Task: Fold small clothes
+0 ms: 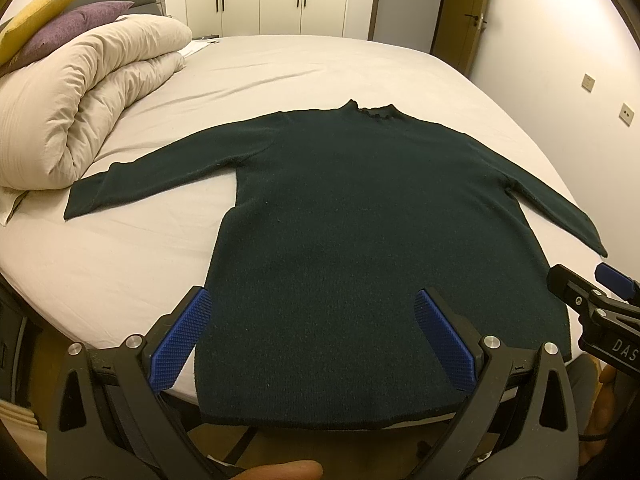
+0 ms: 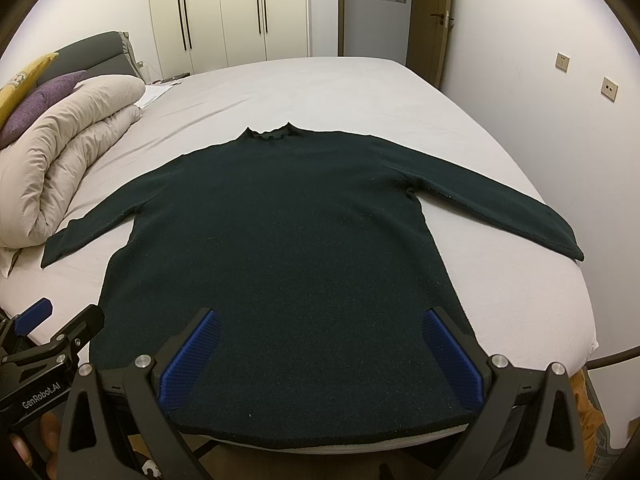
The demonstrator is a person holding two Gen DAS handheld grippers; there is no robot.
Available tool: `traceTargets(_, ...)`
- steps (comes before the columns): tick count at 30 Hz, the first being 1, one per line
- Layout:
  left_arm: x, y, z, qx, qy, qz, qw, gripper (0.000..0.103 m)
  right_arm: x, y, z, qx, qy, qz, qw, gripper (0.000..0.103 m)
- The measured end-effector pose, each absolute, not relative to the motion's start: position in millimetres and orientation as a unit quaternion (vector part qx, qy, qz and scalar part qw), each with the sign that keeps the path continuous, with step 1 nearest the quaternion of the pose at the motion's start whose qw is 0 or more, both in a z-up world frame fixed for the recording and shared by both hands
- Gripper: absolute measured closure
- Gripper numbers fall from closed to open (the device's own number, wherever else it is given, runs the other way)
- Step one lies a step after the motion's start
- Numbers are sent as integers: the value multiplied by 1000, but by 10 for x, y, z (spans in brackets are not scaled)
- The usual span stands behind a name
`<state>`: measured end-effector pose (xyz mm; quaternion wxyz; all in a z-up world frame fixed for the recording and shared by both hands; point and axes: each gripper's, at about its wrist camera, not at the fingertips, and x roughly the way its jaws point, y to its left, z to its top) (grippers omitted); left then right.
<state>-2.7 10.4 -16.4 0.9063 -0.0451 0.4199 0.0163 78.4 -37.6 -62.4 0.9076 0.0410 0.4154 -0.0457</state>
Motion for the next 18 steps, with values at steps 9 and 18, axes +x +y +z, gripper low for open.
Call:
traceTargets(9,-25,105,-174,-48,420,13,906,0,779,-375,-638,40,416,-46,907,0)
traceTargets(18,-42,136,-254,-56,410,4,910,0,816,-349,-684,37,423,-47,904,0)
